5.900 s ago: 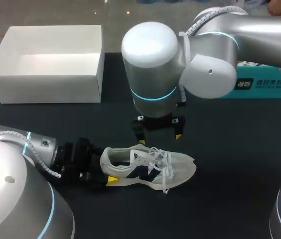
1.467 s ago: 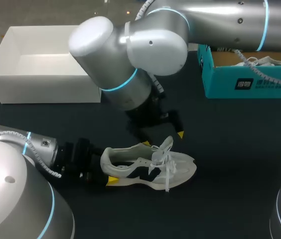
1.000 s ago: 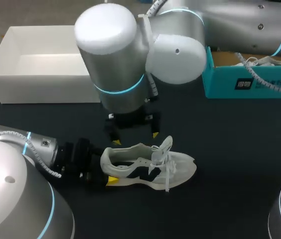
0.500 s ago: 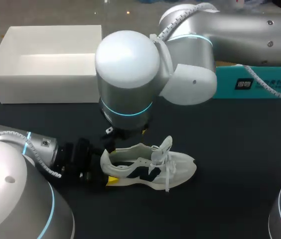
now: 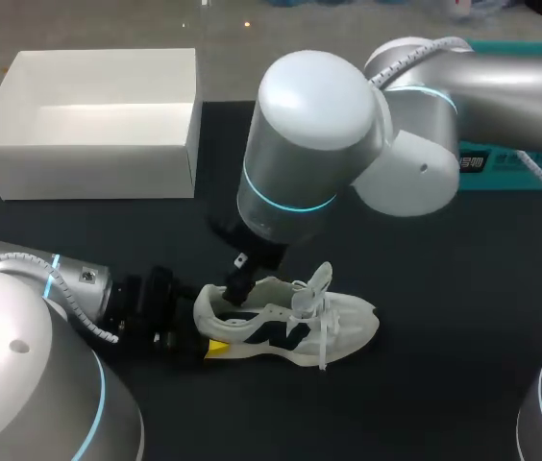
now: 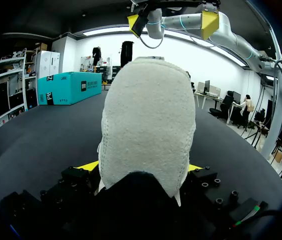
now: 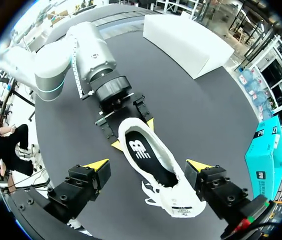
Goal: Take the shoe out of the shoebox, open the shoe tongue, remove and reinsert the insole, then place the shoe into the shoebox
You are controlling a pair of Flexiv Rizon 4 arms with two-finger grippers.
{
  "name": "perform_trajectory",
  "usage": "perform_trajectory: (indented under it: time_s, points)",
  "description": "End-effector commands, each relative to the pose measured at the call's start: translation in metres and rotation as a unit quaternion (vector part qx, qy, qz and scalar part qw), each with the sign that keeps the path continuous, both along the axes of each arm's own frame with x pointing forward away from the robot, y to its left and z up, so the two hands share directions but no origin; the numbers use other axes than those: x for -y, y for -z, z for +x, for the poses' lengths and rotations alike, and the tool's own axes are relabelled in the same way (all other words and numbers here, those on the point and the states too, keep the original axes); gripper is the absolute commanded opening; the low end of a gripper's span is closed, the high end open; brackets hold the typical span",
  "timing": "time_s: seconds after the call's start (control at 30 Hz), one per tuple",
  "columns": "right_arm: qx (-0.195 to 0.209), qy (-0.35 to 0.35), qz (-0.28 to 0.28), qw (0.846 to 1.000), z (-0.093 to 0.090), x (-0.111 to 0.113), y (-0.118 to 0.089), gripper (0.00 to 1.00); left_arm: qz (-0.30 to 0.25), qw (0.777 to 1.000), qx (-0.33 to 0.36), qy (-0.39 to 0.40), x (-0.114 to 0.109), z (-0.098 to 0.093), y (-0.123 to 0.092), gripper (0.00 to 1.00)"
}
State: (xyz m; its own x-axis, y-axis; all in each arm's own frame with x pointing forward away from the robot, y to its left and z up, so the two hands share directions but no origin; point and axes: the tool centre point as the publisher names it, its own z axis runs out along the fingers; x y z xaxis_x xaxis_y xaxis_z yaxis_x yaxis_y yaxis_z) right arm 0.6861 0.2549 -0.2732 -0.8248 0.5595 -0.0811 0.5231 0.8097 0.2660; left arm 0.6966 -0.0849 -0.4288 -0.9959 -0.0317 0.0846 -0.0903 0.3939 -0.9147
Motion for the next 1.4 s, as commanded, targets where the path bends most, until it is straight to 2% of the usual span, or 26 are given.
perform_trajectory:
  time_s: [0.03, 0.17, 0.67, 0.73, 0.8, 0.83, 0.87, 0.93, 1.0, 1.03, 1.4]
  points:
    - [-0.021, -0.01, 0.019, 1.0, 0.008, 0.003, 0.012, 0.0, 0.002, 1.0, 0.0, -0.001, 0.0, -0.001, 0.002, 0.0]
    - [0.002, -0.006, -0.01, 1.0, 0.012, 0.008, 0.012, 0.0, 0.002, 1.0, 0.0, -0.001, 0.0, -0.001, 0.002, 0.0]
    - [0.002, -0.006, -0.01, 1.0, 0.012, 0.008, 0.012, 0.0, 0.002, 1.0, 0.0, -0.001, 0.0, -0.001, 0.002, 0.0]
    - [0.011, -0.058, -0.016, 0.998, 0.014, 0.003, 0.02, 0.0, 0.002, 1.0, 0.0, -0.001, 0.0, -0.001, 0.002, 0.0]
    - [0.006, -0.107, -0.022, 0.994, 0.017, 0.001, 0.028, 0.0, 0.002, 1.0, 0.0, -0.001, 0.0, -0.001, 0.002, 0.0]
    - [0.0, -0.145, -0.007, 0.989, 0.017, 0.0, 0.03, 0.0, 0.002, 1.0, 0.0, -0.001, 0.0, -0.001, 0.002, 0.0]
    - [-0.007, -0.171, 0.0, 0.985, 0.018, 0.0, 0.031, 0.0, 0.002, 1.0, 0.0, -0.001, 0.0, -0.001, 0.002, 0.0]
    - [-0.051, -0.237, -0.01, 0.97, 0.018, -0.001, 0.036, 0.0, 0.002, 1.0, 0.0, -0.001, 0.0, -0.001, 0.002, 0.0]
    - [-0.063, -0.236, -0.037, 0.969, 0.017, -0.001, 0.037, 0.0, 0.002, 1.0, 0.0, -0.001, 0.0, -0.001, 0.002, 0.0]
    - [-0.066, -0.213, -0.05, 0.973, 0.02, 0.001, 0.036, 0.0, 0.002, 1.0, 0.0, -0.001, 0.0, -0.001, 0.002, 0.0]
    - [-0.066, -0.213, -0.05, 0.973, 0.02, 0.001, 0.036, 0.0, 0.002, 1.0, 0.0, -0.001, 0.0, -0.001, 0.002, 0.0]
